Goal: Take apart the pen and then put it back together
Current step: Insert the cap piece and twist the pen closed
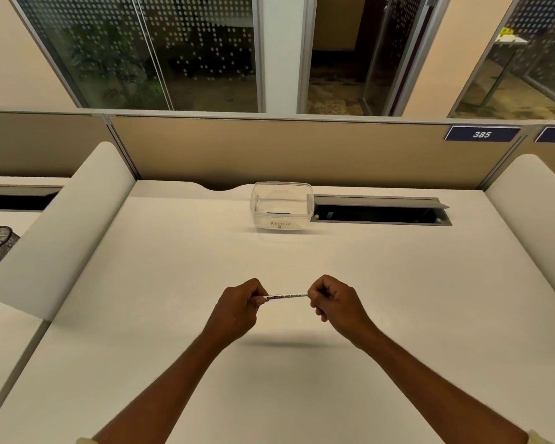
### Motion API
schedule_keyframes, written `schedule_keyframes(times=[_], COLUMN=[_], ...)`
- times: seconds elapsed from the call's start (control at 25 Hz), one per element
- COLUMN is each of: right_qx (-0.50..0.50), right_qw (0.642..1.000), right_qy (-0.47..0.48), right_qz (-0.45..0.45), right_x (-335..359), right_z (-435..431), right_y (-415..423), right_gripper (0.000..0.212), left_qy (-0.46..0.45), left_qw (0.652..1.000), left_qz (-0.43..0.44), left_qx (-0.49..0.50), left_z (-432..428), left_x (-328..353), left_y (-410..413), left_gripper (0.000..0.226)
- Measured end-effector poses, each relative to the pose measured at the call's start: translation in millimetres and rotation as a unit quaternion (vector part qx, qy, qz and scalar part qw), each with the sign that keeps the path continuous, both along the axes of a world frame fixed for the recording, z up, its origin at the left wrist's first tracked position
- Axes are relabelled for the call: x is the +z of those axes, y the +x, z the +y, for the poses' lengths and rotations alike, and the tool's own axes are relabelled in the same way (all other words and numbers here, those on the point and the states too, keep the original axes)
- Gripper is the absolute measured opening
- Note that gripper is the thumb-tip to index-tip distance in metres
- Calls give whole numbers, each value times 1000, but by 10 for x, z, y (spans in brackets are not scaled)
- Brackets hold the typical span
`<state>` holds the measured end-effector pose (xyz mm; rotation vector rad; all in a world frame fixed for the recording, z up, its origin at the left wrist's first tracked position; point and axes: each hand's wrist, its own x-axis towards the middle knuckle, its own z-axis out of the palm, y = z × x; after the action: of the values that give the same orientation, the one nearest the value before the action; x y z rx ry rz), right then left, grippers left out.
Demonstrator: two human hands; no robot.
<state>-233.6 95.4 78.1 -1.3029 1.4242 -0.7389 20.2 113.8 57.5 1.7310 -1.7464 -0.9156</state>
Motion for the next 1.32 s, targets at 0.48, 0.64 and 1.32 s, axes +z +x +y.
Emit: schedule_keyframes(times=[0.48,0.64,1.32], right_qx=[20,-43,-109], right_qw=[998,996,982], right_qy=[53,63,129], right_qz=[-12,-55,-86], right_x=[68,96,206], right_z=[41,31,-67], right_y=[-35,63,159], right_gripper=[32,41,51], left_qy=[-8,-13,-50], left_qw=[1000,1000,997], left_qz=[-13,-14,-55], left_qx=[5,3,6], left_z=[38,48,3], left_x=[94,146,261], left_y=[-47,-136,-196], left_gripper=[19,23,21])
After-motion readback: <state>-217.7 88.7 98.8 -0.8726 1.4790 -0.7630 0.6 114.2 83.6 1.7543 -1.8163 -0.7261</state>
